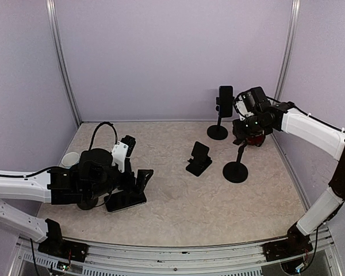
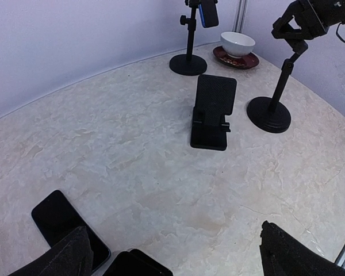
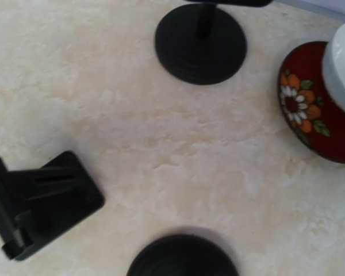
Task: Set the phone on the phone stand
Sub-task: Pick up the phone stand at the center of the board.
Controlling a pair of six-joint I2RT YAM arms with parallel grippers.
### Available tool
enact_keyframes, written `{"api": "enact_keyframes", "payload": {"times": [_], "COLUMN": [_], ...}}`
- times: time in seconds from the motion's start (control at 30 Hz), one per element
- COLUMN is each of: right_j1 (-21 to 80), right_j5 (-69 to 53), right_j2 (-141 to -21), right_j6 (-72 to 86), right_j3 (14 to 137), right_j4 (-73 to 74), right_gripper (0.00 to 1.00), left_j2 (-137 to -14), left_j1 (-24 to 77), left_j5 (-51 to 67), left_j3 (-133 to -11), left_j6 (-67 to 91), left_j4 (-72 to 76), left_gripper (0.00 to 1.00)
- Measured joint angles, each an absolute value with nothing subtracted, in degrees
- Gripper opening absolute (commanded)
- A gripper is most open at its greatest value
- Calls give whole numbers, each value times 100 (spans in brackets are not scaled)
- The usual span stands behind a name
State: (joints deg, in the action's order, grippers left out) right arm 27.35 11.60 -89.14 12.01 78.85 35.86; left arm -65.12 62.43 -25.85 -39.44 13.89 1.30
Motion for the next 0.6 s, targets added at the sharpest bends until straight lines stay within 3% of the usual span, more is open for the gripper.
{"api": "enact_keyframes", "payload": {"times": [0.6], "right_j1": [2875], "right_j5": [-64], "right_j2": [-8844], "right_j6": [972], "right_j3": [8652], "right_j4": [4412], "right_gripper": [18], "left_j2": [-6499], "left_j1": [6243], "left_j5": [-2582], "left_j3": [-3881], "left_j6": [1802], "left_j4": [172], "left_gripper": [99]}}
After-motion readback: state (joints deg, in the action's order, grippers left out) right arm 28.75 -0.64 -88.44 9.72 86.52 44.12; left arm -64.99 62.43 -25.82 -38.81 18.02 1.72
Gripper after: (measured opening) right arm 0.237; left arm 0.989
